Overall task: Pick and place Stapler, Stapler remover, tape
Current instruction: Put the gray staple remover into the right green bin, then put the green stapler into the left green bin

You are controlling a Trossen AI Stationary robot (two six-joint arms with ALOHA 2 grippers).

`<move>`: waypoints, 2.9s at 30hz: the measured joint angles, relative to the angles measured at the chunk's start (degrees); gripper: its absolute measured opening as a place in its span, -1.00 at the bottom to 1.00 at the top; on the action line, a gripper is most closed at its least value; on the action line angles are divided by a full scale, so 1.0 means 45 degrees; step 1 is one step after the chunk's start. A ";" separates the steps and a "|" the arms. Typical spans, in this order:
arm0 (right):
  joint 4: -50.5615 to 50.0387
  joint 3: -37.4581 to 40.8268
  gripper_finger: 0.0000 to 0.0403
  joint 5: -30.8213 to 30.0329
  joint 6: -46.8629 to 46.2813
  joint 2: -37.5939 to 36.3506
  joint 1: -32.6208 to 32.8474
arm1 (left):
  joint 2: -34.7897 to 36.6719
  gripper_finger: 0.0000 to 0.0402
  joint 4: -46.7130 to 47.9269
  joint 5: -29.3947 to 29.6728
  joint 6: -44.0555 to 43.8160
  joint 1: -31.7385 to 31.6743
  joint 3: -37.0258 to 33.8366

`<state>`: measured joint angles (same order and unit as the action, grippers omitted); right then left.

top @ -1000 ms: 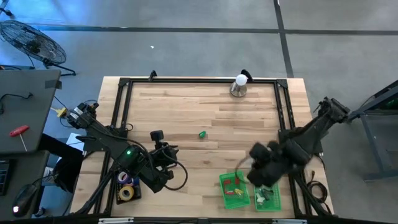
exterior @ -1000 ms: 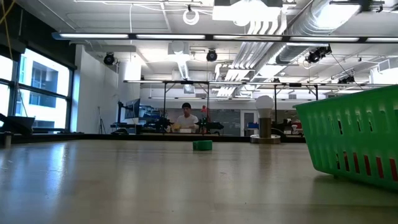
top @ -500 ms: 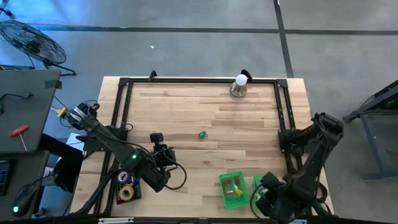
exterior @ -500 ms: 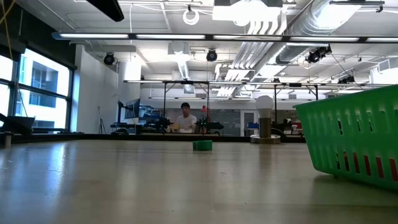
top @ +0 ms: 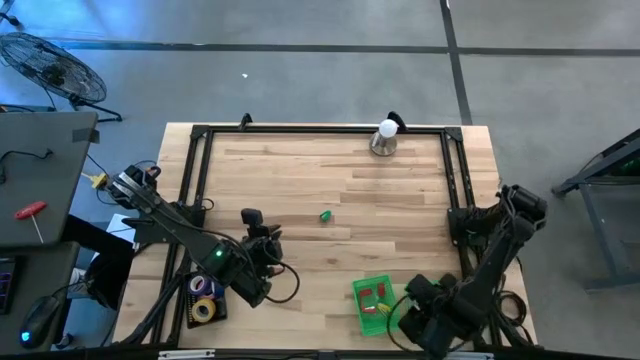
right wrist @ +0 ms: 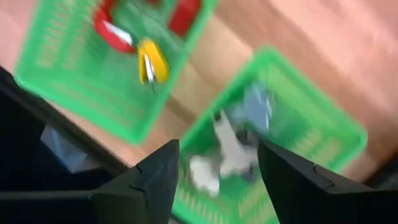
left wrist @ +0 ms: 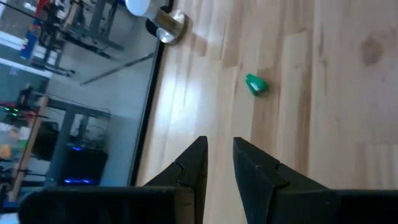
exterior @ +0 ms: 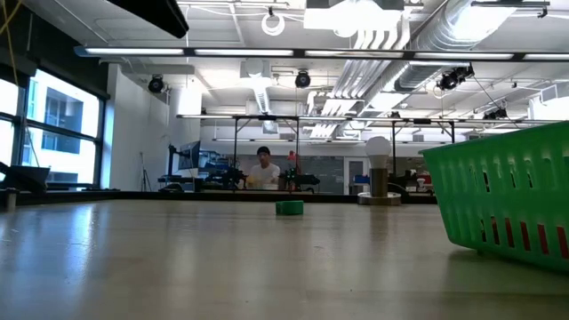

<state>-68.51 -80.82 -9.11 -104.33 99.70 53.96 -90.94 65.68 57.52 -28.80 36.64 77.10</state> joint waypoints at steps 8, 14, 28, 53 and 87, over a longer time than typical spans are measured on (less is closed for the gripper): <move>0.1180 0.0000 0.05 -0.2820 0.8199 0.0000 -0.2589 | 0.0000 -0.62 0.0061 -0.0225 0.0346 -0.0790 0.0000; 0.2936 -0.0003 0.01 -0.3608 1.7126 0.0000 -0.5341 | 0.0000 -0.62 0.0119 -0.1447 0.0350 -0.1281 0.0000; 0.5044 -0.0005 -0.22 0.0679 2.5786 0.0000 -1.1917 | 0.0000 -0.62 0.2253 -0.5427 0.0301 -0.1335 0.0005; 0.8607 -0.0005 -0.11 0.3478 3.0335 0.2757 -1.3664 | 0.2641 -0.62 0.4885 -0.4477 -0.2353 -0.1306 0.0005; 0.7901 -0.0629 -0.80 0.2286 2.7783 0.4659 -1.2985 | 0.2667 -0.62 0.3123 -0.3811 -0.2331 -0.1306 -0.2620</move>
<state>-32.95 -83.64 1.17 20.70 120.67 -4.47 -78.94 79.74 40.37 -39.29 30.76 65.31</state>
